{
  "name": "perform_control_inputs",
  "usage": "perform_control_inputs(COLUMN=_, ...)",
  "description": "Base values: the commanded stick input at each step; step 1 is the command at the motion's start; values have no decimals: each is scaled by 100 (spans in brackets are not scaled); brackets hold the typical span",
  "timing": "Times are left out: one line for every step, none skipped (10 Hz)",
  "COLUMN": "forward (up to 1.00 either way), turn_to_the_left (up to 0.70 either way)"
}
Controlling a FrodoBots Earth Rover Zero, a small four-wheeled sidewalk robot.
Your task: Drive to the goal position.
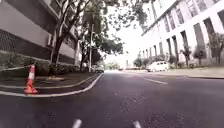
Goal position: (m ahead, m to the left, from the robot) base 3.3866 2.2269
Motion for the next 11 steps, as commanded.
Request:
perform_control_inputs(forward=70, turn_to_the_left=0)
perform_control_inputs(forward=70, turn_to_the_left=0)
perform_control_inputs(forward=70, turn_to_the_left=0)
perform_control_inputs(forward=70, turn_to_the_left=0)
perform_control_inputs(forward=70, turn_to_the_left=0)
perform_control_inputs(forward=70, turn_to_the_left=0)
perform_control_inputs(forward=70, turn_to_the_left=0)
perform_control_inputs(forward=70, turn_to_the_left=0)
perform_control_inputs(forward=70, turn_to_the_left=0)
perform_control_inputs(forward=70, turn_to_the_left=0)
perform_control_inputs(forward=70, turn_to_the_left=0)
